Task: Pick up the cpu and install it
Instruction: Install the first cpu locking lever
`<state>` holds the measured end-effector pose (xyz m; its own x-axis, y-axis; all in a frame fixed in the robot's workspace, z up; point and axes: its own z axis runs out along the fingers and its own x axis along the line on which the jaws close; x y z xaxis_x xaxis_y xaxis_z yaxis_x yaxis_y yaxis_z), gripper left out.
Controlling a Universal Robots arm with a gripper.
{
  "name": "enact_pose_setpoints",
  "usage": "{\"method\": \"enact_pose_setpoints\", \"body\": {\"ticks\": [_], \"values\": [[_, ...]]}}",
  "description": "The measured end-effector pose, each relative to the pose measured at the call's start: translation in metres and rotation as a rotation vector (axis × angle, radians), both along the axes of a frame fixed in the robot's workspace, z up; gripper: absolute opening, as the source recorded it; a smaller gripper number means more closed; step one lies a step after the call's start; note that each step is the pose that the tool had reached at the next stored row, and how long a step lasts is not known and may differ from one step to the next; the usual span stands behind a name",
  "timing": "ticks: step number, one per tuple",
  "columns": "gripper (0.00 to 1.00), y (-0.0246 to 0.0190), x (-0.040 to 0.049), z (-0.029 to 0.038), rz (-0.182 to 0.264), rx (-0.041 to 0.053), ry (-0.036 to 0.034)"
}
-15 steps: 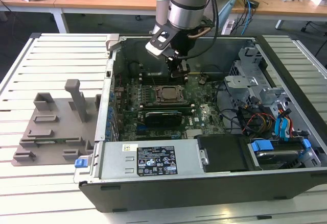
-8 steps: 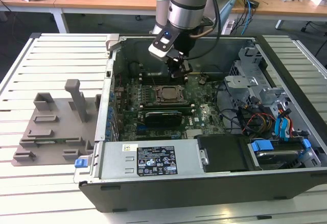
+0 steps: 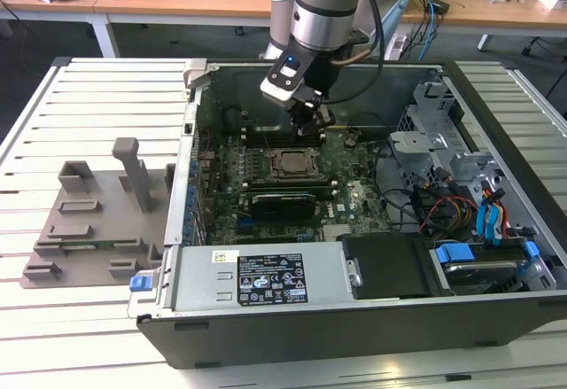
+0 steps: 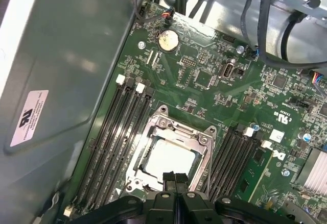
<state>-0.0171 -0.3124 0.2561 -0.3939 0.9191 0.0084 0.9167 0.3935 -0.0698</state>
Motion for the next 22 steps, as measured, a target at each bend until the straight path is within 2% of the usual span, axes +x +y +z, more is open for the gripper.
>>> {"method": "enact_pose_setpoints", "body": {"ticks": [7, 22], "values": [[0.11, 0.0000, 0.0001, 0.0000, 0.051, 0.0000, 0.0000], [0.11, 0.0000, 0.0000, 0.0000, 0.211, 0.0000, 0.0000]]}}
